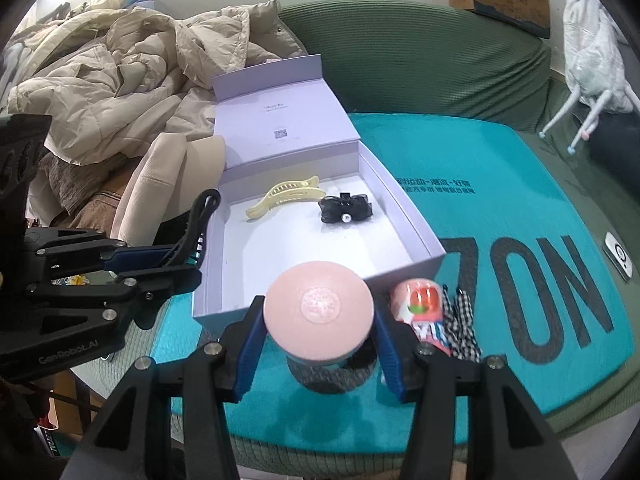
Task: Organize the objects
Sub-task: 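Lift the black claw clip and pink compact and carry both over the lavender box, then lower the claw clip and compact into the box and open both tools, then withdraw both tools from the box toward the scrunchies on the mat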
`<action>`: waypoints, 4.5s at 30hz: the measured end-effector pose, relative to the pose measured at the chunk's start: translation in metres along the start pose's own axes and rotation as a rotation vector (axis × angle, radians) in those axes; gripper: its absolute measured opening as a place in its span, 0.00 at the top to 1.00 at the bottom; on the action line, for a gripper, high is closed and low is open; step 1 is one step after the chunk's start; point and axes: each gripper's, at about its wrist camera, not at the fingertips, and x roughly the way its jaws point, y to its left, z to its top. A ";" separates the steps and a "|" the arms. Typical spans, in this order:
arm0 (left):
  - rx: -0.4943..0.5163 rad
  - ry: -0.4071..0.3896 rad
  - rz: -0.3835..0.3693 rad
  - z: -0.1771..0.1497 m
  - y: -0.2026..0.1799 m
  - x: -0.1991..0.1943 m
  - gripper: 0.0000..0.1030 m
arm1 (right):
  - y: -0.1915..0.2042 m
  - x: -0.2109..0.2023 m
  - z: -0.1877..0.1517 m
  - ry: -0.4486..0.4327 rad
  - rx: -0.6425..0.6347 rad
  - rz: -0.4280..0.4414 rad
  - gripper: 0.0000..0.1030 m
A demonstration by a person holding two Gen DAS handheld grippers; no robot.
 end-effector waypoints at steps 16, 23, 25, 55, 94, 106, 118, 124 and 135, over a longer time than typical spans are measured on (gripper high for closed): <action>0.028 0.022 -0.003 0.036 0.021 0.038 0.82 | -0.008 0.042 0.039 0.038 -0.037 0.027 0.50; 0.041 0.030 0.007 0.051 0.032 0.057 0.82 | -0.016 0.062 0.055 0.049 -0.051 0.029 0.50; 0.042 0.035 0.004 0.053 0.035 0.062 0.82 | -0.016 0.068 0.060 0.052 -0.060 0.031 0.50; 0.073 0.146 0.021 0.061 0.053 0.133 0.82 | -0.025 0.145 0.078 0.190 -0.110 0.064 0.50; 0.048 0.199 0.085 0.069 0.064 0.162 0.80 | -0.032 0.178 0.097 0.247 -0.105 0.134 0.50; 0.029 0.178 0.103 0.067 0.051 0.143 0.73 | -0.040 0.149 0.105 0.194 -0.107 0.080 0.44; 0.011 0.113 0.103 0.061 0.051 0.097 0.55 | -0.037 0.111 0.114 0.134 -0.097 0.042 0.42; -0.001 0.078 0.104 0.067 0.064 0.073 0.45 | -0.041 0.083 0.114 0.095 -0.072 0.014 0.39; -0.032 0.018 0.117 0.084 0.053 0.038 0.37 | -0.041 0.030 0.118 0.019 -0.065 -0.009 0.32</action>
